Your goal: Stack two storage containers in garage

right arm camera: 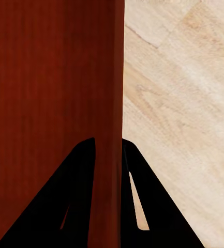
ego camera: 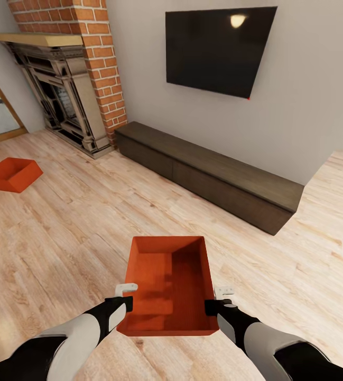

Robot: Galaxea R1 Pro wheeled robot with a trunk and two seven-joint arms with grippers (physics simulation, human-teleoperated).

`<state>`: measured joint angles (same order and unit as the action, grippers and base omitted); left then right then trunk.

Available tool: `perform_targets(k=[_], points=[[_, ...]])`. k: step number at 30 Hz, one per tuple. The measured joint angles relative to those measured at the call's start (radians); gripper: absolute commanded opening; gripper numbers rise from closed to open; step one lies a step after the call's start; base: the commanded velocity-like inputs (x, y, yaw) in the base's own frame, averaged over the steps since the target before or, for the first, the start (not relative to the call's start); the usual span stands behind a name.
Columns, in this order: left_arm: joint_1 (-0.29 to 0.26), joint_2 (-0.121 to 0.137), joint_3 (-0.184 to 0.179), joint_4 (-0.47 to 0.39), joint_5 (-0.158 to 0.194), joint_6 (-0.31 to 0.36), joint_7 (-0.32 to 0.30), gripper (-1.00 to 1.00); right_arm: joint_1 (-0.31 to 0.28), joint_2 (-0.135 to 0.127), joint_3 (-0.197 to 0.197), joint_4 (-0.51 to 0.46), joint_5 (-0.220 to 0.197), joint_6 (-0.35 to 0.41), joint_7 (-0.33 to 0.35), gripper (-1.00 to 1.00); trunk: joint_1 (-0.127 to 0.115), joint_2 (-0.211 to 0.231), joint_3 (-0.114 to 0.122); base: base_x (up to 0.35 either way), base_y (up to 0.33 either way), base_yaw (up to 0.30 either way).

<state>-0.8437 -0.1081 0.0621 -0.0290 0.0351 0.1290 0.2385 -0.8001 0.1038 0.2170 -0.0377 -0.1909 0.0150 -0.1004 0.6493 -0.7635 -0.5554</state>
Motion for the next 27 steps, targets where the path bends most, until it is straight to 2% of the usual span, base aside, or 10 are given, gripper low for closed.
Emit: perform_targets(k=[27], points=[[0.0,-0.001,0.0,0.0,0.0,0.0,0.002,-1.0,0.0,-0.001,0.0,0.0,0.0,0.0,0.001,-1.0,-0.104,0.189,0.085,0.0,0.0,0.0]])
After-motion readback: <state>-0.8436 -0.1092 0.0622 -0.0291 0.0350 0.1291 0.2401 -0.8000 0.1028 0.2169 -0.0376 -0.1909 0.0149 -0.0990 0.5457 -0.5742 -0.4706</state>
